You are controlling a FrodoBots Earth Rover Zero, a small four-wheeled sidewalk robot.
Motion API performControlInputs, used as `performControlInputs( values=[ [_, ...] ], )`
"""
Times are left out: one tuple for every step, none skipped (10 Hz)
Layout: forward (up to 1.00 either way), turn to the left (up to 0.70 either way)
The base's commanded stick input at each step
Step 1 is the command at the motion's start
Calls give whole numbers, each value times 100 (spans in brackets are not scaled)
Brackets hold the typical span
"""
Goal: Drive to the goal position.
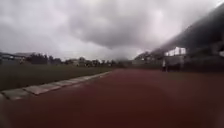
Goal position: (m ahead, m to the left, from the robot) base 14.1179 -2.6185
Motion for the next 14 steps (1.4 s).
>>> performControlInputs(
  values=[
    [50,2],
    [50,2],
    [50,2],
    [50,2],
    [50,2],
    [50,2],
    [50,2],
    [50,2],
    [50,2],
    [50,2],
    [50,-10],
    [50,-27],
    [50,-45],
    [50,-48]
  ],
)
